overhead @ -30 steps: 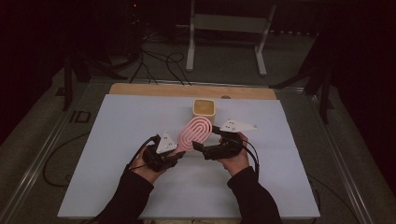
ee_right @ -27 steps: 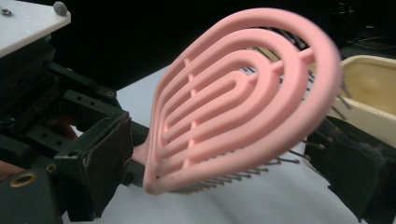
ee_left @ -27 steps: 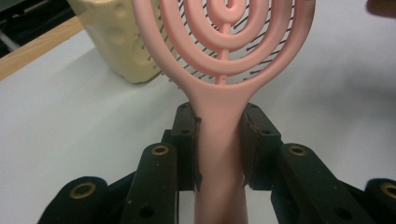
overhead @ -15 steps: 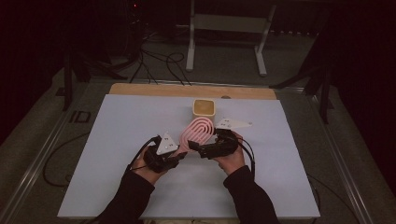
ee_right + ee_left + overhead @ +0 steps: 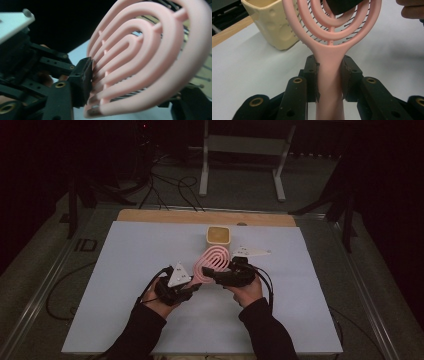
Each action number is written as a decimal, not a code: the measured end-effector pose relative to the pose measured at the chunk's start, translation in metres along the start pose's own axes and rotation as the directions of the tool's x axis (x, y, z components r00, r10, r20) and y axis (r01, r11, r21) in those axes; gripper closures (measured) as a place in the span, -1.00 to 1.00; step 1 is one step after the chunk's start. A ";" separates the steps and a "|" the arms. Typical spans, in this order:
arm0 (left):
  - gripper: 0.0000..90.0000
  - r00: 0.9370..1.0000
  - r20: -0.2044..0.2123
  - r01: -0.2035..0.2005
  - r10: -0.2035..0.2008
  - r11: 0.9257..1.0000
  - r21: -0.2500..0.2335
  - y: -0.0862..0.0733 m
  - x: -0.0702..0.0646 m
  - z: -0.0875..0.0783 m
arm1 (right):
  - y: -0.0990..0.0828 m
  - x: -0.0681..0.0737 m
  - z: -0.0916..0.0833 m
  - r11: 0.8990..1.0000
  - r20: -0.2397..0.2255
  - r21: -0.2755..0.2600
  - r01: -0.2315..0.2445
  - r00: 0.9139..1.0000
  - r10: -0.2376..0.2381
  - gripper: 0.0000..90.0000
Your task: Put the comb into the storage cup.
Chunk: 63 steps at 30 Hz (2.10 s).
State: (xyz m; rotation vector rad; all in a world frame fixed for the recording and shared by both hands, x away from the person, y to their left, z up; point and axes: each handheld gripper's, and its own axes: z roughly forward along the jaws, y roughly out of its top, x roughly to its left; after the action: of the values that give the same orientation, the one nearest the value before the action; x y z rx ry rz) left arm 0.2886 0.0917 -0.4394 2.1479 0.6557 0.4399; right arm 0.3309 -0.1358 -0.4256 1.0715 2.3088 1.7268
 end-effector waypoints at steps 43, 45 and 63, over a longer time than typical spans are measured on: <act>0.58 0.999 0.040 0.021 -0.019 0.999 -0.035 -0.002 -0.002 0.003 | 0.001 0.001 0.002 0.996 -0.120 0.016 -0.088 0.989 0.090 0.38; 0.58 0.999 0.042 0.021 -0.019 0.999 -0.031 -0.002 -0.002 0.004 | 0.002 0.003 0.002 0.997 -0.116 0.019 -0.076 0.990 0.078 0.39; 0.02 0.996 0.025 0.085 -0.083 0.994 -0.068 -0.005 0.005 0.002 | 0.005 0.010 0.005 0.997 -0.103 -0.007 -0.077 0.992 0.076 0.42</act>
State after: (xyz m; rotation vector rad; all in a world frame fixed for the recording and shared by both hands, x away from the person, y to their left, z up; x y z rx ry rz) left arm 0.2925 0.0960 -0.4441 2.0491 0.7057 0.3877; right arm 0.3281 -0.1259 -0.4193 1.1093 2.3432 1.8621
